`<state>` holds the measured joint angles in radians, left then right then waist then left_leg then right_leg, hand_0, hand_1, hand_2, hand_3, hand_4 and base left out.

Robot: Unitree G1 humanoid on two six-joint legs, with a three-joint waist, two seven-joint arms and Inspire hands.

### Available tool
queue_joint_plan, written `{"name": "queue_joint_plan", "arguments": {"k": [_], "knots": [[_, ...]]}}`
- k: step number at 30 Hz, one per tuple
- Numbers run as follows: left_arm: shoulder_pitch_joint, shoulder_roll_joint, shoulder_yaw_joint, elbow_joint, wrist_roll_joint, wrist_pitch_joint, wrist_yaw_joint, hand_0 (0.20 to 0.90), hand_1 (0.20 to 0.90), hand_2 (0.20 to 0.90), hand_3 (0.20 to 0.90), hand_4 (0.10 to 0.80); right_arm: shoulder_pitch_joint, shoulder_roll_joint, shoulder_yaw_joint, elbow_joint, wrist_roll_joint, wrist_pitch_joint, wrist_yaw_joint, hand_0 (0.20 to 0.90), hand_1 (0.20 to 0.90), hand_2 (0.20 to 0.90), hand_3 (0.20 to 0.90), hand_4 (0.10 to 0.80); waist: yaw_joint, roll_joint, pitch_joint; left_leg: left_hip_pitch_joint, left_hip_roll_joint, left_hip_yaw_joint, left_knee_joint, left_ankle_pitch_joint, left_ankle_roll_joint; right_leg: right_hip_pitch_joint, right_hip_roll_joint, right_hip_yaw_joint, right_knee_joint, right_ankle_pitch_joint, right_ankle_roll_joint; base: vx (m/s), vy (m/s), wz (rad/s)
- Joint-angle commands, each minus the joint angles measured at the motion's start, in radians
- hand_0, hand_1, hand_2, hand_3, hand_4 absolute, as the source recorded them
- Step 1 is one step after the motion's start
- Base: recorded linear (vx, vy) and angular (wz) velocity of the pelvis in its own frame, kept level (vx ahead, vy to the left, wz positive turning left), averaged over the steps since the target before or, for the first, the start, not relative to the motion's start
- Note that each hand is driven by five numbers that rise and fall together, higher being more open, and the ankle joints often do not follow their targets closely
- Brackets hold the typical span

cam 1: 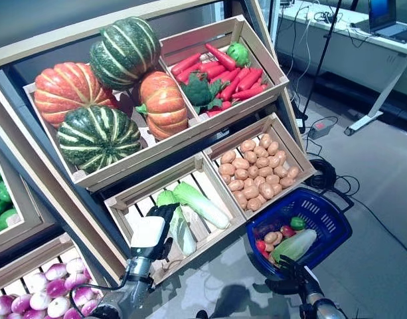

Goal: Put vegetables into the basket

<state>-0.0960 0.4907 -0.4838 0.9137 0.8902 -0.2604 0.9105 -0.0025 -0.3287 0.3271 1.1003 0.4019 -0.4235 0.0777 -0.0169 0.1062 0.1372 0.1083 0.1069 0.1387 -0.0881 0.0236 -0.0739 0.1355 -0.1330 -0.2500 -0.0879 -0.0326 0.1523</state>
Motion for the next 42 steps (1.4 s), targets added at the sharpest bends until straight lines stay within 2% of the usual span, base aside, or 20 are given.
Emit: {"name": "queue_joint_plan", "arguments": {"k": [1, 2, 3, 5, 7, 8, 11, 13, 14, 16, 17, 18, 20, 21, 24, 29, 36, 42], "knots": [[-0.178, 0.069, -0.011, 0.031, 0.04, 0.098, 0.12, 0.9, 0.9, 0.9, 0.9, 0.8, -0.109, -0.021, -0.019, -0.054, 0.027, -0.08, 0.014, 0.9, 0.9, 0.9, 0.9, 0.8, -0.018, -0.042, 0.064, -0.035, -0.012, 0.009, 0.005, 0.026, -0.015, -0.08, -0.062, 0.016, 0.059, 0.07, -0.041, -0.107, 0.149, -0.09], [-0.185, 0.07, -0.016, 0.034, 0.043, 0.109, 0.12, 0.9, 0.9, 0.9, 0.9, 0.8, -0.114, -0.027, -0.019, -0.056, 0.024, -0.079, 0.014, 0.9, 0.9, 0.9, 0.9, 0.8, -0.019, -0.04, 0.07, -0.04, -0.012, 0.009, 0.008, 0.027, -0.016, -0.088, -0.064, 0.017, 0.066, 0.068, -0.042, -0.205, 0.224, -0.09], [-0.235, 0.085, -0.056, 0.054, 0.046, 0.17, 0.113, 0.9, 0.9, 0.9, 0.9, 0.8, -0.147, -0.07, -0.014, -0.072, 0.021, -0.078, 0.017, 0.9, 0.9, 0.9, 0.9, 0.8, -0.028, -0.024, 0.11, -0.081, -0.016, 0.008, 0.029, 0.035, -0.018, -0.137, -0.074, 0.027, 0.11, 0.056, -0.048, -0.197, 0.196, -0.1], [-0.254, 0.091, -0.072, 0.059, 0.043, 0.189, 0.106, 0.9, 0.9, 0.9, 0.9, 0.8, -0.16, -0.082, -0.01, -0.081, 0.027, -0.077, 0.017, 0.9, 0.9, 0.9, 0.9, 0.8, -0.03, -0.02, 0.124, -0.098, -0.016, 0.009, 0.041, 0.036, -0.019, -0.158, -0.077, 0.03, 0.129, 0.05, -0.05, -0.214, 0.154, -0.12], [-0.383, 0.147, -0.14, 0.116, 0.001, 0.191, 0.076, 0.9, 0.9, 0.9, 0.9, 0.8, -0.257, -0.122, 0.022, -0.112, 0.065, -0.089, 0.014, 0.9, 0.9, 0.9, 0.9, 0.8, -0.05, -0.017, 0.214, -0.225, -0.014, 0.02, 0.171, 0.027, -0.027, -0.296, -0.083, 0.05, 0.27, 0.013, -0.069, -0.374, 0.14, -0.12], [-0.391, 0.15, -0.144, 0.119, -0.002, 0.191, 0.075, 0.9, 0.9, 0.9, 0.9, 0.8, -0.264, -0.123, 0.024, -0.113, 0.068, -0.089, 0.013, 0.9, 0.9, 0.9, 0.9, 0.8, -0.049, -0.018, 0.218, -0.238, -0.014, 0.021, 0.184, 0.024, -0.028, -0.311, -0.085, 0.053, 0.285, 0.009, -0.07, -0.301, 0.067, -0.19], [-0.492, 0.214, -0.175, 0.118, -0.053, 0.189, 0.058, 0.9, 0.9, 0.9, 0.9, 0.8, -0.34, -0.152, 0.039, -0.162, 0.146, -0.082, 0.0, 0.9, 0.9, 0.9, 0.9, 0.8, -0.052, -0.042, 0.279, -0.369, 0.0, 0.026, 0.337, -0.009, -0.032, -0.442, -0.094, 0.072, 0.436, -0.031, -0.083, -0.228, 0.014, -0.13], [-0.542, 0.262, -0.182, 0.111, -0.056, 0.192, 0.041, 0.9, 0.9, 0.9, 0.9, 0.8, -0.369, -0.173, 0.031, -0.198, 0.202, -0.087, 0.009, 0.9, 0.9, 0.9, 0.9, 0.8, -0.049, -0.063, 0.303, -0.459, 0.008, 0.024, 0.444, -0.049, -0.027, -0.52, -0.098, 0.085, 0.529, -0.066, -0.089, -0.215, -0.02, 0.08], [-0.577, 0.3, -0.193, 0.101, -0.04, 0.204, 0.024, 0.9, 0.9, 0.9, 0.9, 0.8, -0.39, -0.185, 0.026, -0.226, 0.224, -0.089, 0.003, 0.9, 0.9, 0.9, 0.9, 0.8, -0.046, -0.076, 0.315, -0.526, 0.022, 0.027, 0.522, -0.079, -0.023, -0.579, -0.1, 0.088, 0.598, -0.089, -0.095, -0.16, -0.027, 0.14], [-0.596, 0.322, -0.199, 0.089, -0.04, 0.214, 0.006, 0.9, 0.9, 0.9, 0.9, 0.8, -0.404, -0.193, 0.023, -0.245, 0.233, -0.087, -0.001, 0.9, 0.9, 0.9, 0.9, 0.8, -0.044, -0.081, 0.319, -0.571, 0.032, 0.021, 0.574, -0.1, -0.021, -0.618, -0.099, 0.094, 0.646, -0.108, -0.099, -0.135, -0.012, 0.16], [-0.62, 0.354, -0.209, 0.07, -0.017, 0.233, -0.017, 0.9, 0.9, 0.9, 0.9, 0.8, -0.42, -0.211, 0.017, -0.269, 0.245, -0.079, -0.003, 0.9, 0.9, 0.9, 0.9, 0.8, -0.041, -0.087, 0.325, -0.637, 0.052, 0.01, 0.656, -0.137, -0.017, -0.672, -0.109, 0.101, 0.72, -0.135, -0.105, -0.113, 0.009, 0.15], [-0.628, 0.366, -0.214, 0.064, -0.005, 0.245, -0.034, 0.9, 0.9, 0.9, 0.9, 0.8, -0.425, -0.217, 0.016, -0.276, 0.246, -0.077, -0.007, 0.9, 0.9, 0.9, 0.9, 0.8, -0.04, -0.088, 0.326, -0.659, 0.059, 0.007, 0.684, -0.151, -0.015, -0.694, -0.113, 0.103, 0.749, -0.147, -0.106, -0.087, 0.014, 0.06], [-0.644, 0.389, -0.223, 0.061, 0.012, 0.258, -0.056, 0.9, 0.9, 0.9, 0.9, 0.8, -0.435, -0.228, 0.012, -0.285, 0.252, -0.074, -0.011, 0.9, 0.9, 0.9, 0.9, 0.8, -0.039, -0.09, 0.33, -0.702, 0.069, -0.001, 0.741, -0.176, -0.014, -0.731, -0.119, 0.113, 0.797, -0.162, -0.107, 0.0, 0.024, -0.01], [-0.649, 0.399, -0.228, 0.063, 0.022, 0.265, -0.064, 0.9, 0.9, 0.9, 0.9, 0.8, -0.438, -0.235, 0.011, -0.288, 0.255, -0.072, -0.014, 0.9, 0.9, 0.9, 0.9, 0.8, -0.039, -0.09, 0.334, -0.71, 0.072, -0.009, 0.774, -0.212, -0.022, -0.739, -0.122, 0.122, 0.828, -0.193, -0.098, 0.023, 0.043, -0.01], [-0.699, 0.454, -0.261, 0.081, 0.025, 0.302, -0.098, 0.9, 0.9, 0.9, 0.9, 0.8, -0.467, -0.282, 0.007, -0.29, 0.276, -0.057, -0.018, 0.9, 0.9, 0.9, 0.9, 0.8, -0.04, -0.088, 0.349, -0.799, 0.086, -0.029, 0.868, -0.251, -0.019, -0.832, -0.124, 0.142, 0.92, -0.218, -0.1, -0.016, 0.082, -0.03], [-0.751, 0.529, -0.279, 0.055, 0.026, 0.337, -0.135, 0.9, 0.9, 0.9, 0.9, 0.8, -0.446, -0.347, -0.005, -0.326, 0.292, -0.037, -0.029, 0.9, 0.9, 0.9, 0.9, 0.8, -0.041, -0.085, 0.363, -0.883, 0.088, -0.057, 0.942, -0.279, -0.017, -0.926, -0.129, 0.159, 1.0, -0.233, -0.101, -0.016, 0.08, -0.01], [-0.815, 0.581, -0.313, 0.015, 0.068, 0.351, -0.145, 0.9, 0.9, 0.9, 0.9, 0.8, -0.421, -0.408, -0.027, -0.336, 0.32, -0.021, -0.021, 0.9, 0.9, 0.9, 0.9, 0.8, -0.04, -0.086, 0.375, -0.958, 0.085, -0.08, 1.008, -0.302, -0.014, -1.008, -0.147, 0.164, 1.067, -0.241, -0.096, 0.012, 0.07, 0.03], [-0.915, 0.626, -0.381, 0.014, 0.127, 0.31, -0.17, 0.9, 0.9, 0.9, 0.9, 0.8, -0.424, -0.452, -0.038, -0.329, 0.343, -0.008, -0.005, 0.9, 0.9, 0.9, 0.9, 0.8, -0.042, -0.09, 0.382, -1.022, 0.09, -0.088, 1.058, -0.314, -0.011, -1.073, -0.165, 0.157, 1.108, -0.236, -0.089, 0.026, 0.087, 0.02]]}}
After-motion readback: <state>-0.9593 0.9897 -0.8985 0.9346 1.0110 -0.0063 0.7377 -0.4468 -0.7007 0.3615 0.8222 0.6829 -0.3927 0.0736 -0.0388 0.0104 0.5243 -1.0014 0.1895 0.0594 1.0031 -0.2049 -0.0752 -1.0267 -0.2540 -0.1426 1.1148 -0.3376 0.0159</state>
